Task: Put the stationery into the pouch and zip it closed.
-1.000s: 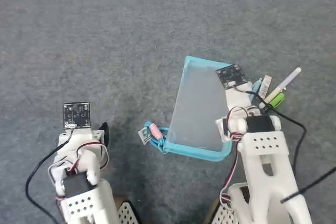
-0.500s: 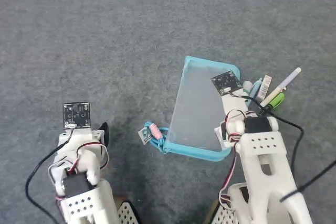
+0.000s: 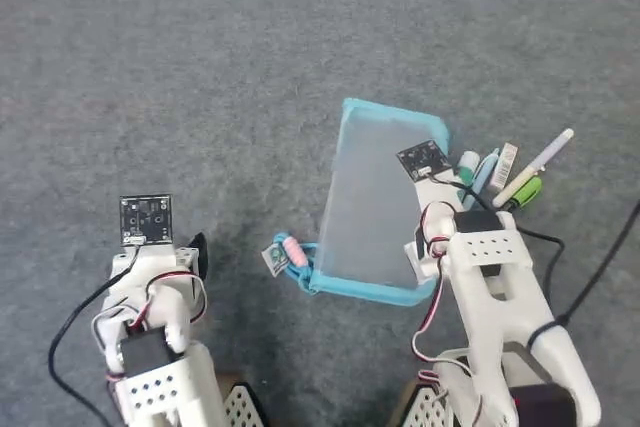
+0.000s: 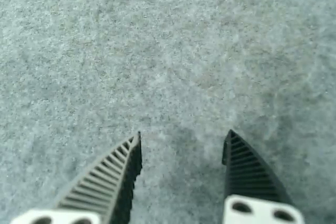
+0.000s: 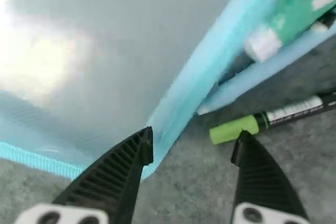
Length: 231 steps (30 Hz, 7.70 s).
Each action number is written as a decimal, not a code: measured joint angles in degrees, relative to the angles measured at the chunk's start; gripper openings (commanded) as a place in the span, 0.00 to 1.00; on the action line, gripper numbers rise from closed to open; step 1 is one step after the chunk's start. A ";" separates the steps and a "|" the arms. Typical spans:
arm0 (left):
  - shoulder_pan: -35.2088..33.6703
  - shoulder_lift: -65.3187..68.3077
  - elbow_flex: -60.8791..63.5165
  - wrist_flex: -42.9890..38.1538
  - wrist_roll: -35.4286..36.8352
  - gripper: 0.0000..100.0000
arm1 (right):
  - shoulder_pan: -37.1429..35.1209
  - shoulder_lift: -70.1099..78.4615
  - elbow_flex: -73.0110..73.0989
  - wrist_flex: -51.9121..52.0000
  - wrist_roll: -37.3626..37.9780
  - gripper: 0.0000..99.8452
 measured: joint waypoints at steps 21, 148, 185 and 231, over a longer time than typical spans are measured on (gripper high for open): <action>0.00 0.00 0.00 0.00 0.00 0.24 | -9.41 -1.05 -11.87 4.04 -4.84 0.10; 0.09 0.00 0.00 0.00 0.00 0.24 | -22.07 47.30 -54.77 20.75 -7.74 0.08; -0.97 0.00 0.00 -2.02 -0.26 0.24 | -27.34 42.02 -97.58 40.79 -5.10 0.01; 7.74 -0.09 -9.67 -1.93 3.25 0.24 | -0.09 10.73 -51.60 35.96 5.10 0.01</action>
